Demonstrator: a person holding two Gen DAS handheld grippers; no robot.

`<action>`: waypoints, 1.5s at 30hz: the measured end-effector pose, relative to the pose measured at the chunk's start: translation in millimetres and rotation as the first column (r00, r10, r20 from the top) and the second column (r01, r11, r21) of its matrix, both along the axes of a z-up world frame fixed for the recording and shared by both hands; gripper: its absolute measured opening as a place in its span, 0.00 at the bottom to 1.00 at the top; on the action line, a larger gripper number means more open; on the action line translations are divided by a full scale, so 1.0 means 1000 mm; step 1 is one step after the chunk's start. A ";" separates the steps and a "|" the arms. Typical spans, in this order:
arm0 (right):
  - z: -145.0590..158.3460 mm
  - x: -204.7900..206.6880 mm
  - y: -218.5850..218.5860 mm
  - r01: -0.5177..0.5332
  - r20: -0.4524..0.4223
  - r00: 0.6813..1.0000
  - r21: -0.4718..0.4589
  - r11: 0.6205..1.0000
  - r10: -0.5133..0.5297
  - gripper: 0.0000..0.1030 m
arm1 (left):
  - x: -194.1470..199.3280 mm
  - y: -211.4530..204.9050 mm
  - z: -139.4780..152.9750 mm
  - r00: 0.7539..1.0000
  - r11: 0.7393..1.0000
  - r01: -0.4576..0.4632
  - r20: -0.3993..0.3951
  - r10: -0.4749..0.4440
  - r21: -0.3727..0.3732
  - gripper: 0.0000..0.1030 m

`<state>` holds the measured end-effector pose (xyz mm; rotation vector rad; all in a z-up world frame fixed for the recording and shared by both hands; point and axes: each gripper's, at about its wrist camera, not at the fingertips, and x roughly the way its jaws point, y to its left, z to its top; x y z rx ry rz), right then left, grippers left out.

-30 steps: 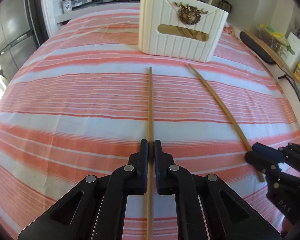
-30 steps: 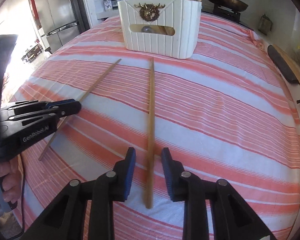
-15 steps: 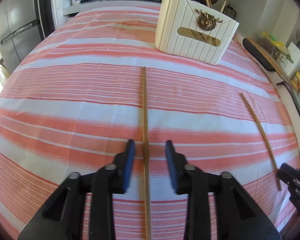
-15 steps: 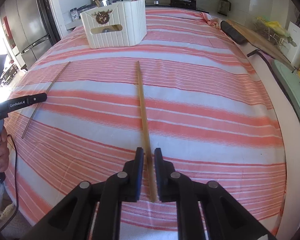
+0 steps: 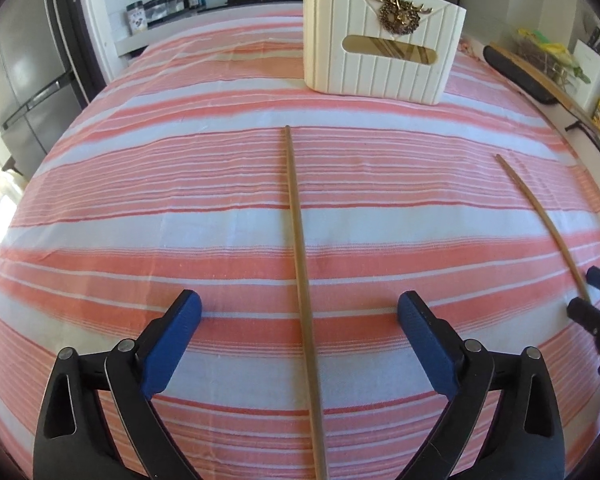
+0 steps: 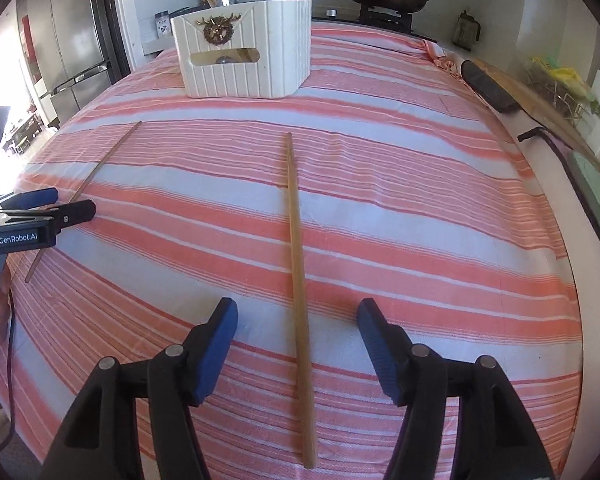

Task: Organize utensils

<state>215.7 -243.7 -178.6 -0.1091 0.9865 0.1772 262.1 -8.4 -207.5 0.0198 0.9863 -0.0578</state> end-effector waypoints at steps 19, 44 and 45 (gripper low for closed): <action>0.060 -0.001 -0.031 -0.024 -0.056 0.998 0.091 0.996 0.029 0.62 | 0.020 0.029 0.062 0.968 0.963 0.245 -0.035 -0.250 -0.113 0.97; 0.055 0.136 0.015 -0.101 -0.068 0.992 0.118 0.988 0.110 0.06 | 0.090 0.014 0.054 0.981 0.975 0.179 -0.051 -0.187 -0.132 0.03; 0.069 0.128 0.013 -0.108 -0.029 0.993 0.142 0.984 0.114 0.06 | 0.079 0.017 0.066 0.982 0.970 0.184 -0.018 -0.189 -0.156 0.03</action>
